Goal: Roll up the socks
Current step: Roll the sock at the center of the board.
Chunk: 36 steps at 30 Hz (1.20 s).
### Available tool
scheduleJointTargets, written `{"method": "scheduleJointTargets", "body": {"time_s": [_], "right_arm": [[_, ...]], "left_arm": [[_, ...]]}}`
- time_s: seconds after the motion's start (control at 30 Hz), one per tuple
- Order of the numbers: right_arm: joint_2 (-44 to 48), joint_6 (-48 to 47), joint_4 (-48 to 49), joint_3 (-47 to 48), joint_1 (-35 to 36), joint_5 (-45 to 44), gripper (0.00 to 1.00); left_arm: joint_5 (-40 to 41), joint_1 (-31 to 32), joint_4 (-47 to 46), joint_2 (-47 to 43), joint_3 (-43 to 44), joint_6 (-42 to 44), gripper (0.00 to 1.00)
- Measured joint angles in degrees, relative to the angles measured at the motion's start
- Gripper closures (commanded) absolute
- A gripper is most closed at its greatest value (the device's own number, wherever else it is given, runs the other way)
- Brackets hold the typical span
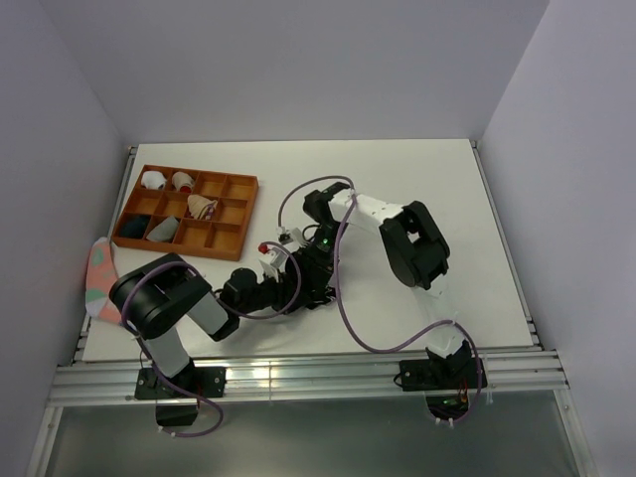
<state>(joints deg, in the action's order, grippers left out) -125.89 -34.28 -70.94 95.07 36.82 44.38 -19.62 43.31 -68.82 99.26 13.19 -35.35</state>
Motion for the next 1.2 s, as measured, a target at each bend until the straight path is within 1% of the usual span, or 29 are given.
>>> {"method": "scheduleJointTargets", "body": {"time_s": [0.03, 0.1, 0.17, 0.23, 0.37, 0.6, 0.93, 1.2], "right_arm": [[0.4, 0.2, 0.3, 0.0, 0.0, 0.0, 0.71], [0.8, 0.4, 0.9, 0.0, 0.0, -0.2, 0.7], [0.8, 0.6, 1.6, -0.1, 0.0, -0.4, 0.68], [0.9, 0.9, 2.4, -0.8, 0.0, -0.9, 0.66], [2.7, 1.5, 5.6, -4.7, 0.0, -3.0, 0.58], [9.3, 1.9, 10.7, -12.5, 0.0, -7.4, 0.52], [12.6, 2.7, 16.5, -16.6, 0.7, -10.1, 0.47], [13.6, 3.4, 17.9, -17.9, 1.1, -10.8, 0.43]], "left_arm": [[0.1, 0.0, 0.7, 0.1, 0.3, 0.0, 0.75], [0.2, 0.0, 1.3, 0.2, 0.8, 0.0, 0.76], [0.5, 0.0, 1.9, 0.4, 1.3, 0.0, 0.81], [0.7, 0.0, 2.8, 0.4, 1.8, 0.0, 0.86], [1.0, 0.0, 4.5, 0.4, 2.6, 0.0, 0.92], [1.2, 0.0, 7.5, 0.4, 4.2, 0.0, 0.94], [1.5, 0.0, 8.2, 0.8, 4.9, -0.3, 0.95], [1.6, 0.0, 8.7, 0.7, 5.2, -0.3, 0.95]]}}
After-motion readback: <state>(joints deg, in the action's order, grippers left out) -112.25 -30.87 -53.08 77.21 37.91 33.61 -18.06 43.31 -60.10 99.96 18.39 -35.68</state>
